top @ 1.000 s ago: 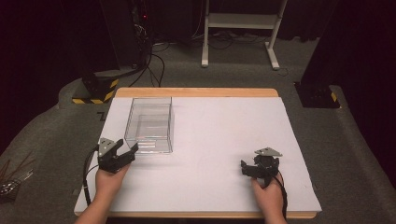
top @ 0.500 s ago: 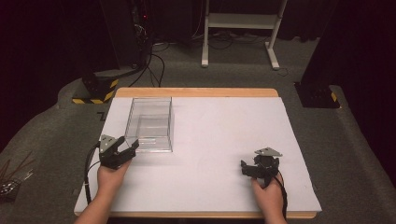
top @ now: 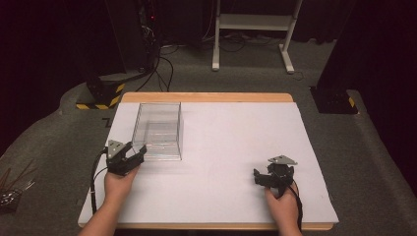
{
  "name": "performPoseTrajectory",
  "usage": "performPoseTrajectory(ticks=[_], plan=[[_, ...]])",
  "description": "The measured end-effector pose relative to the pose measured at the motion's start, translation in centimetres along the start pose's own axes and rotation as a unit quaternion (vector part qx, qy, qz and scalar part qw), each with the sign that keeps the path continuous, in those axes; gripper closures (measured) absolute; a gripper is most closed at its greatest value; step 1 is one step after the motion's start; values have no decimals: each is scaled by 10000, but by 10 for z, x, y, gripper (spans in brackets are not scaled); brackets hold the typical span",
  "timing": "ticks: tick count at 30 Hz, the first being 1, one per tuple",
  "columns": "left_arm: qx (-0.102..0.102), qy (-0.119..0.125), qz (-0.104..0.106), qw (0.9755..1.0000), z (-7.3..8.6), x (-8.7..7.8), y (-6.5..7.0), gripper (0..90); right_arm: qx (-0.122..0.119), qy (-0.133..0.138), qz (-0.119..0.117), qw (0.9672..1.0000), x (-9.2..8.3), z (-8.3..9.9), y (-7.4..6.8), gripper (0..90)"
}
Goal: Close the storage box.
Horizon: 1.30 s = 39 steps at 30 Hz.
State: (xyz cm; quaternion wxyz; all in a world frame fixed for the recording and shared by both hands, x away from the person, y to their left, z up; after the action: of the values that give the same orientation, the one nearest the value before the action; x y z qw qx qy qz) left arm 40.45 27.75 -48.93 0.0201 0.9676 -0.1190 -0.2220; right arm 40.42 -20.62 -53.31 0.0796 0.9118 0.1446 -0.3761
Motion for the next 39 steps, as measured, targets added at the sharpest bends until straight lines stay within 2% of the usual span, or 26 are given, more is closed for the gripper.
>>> performPoseTrajectory(ticks=[7, 9, 14, 17, 28, 39], plan=[[2, -27, -44, 10000, 1, 4, -2, 383, 0, 1, 0, 10000, 0, 0, 0, 102], [59, -55, -68, 9999, 1, 4, -2, 386, -1, 0, 1, 10000, 0, 0, 0, 102], [-49, -37, -15, 10000, 1, 3, -2, 387, -2, 1, 1, 10000, 0, 0, 0, 102], [-70, -35, 51, 10000, 0, 1, -2, 343, 0, -1, 0, 10000, 0, 0, 0, 102], [-82, -335, 144, 9993, 8, -9, -6, 287, -7, 2, 1, 10000, 0, 0, 0, 102], [-84, -632, 307, 9975, 30, -26, -12, 278, -5, 2, 3, 10000, 0, 0, 0, 102]])
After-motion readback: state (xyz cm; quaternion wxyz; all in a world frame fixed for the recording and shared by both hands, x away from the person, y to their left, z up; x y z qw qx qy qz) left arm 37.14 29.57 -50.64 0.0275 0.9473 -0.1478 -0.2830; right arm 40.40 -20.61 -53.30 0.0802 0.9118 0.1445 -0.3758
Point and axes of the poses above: each handheld gripper's, and its own axes: x roughly forward along the jaws, z roughly out of its underside, y roughly to its right, the point moved 4 cm from there along x, roughly forward along the jaws, and after that the axes turned 1 degree about z, right-handed, at the moved point
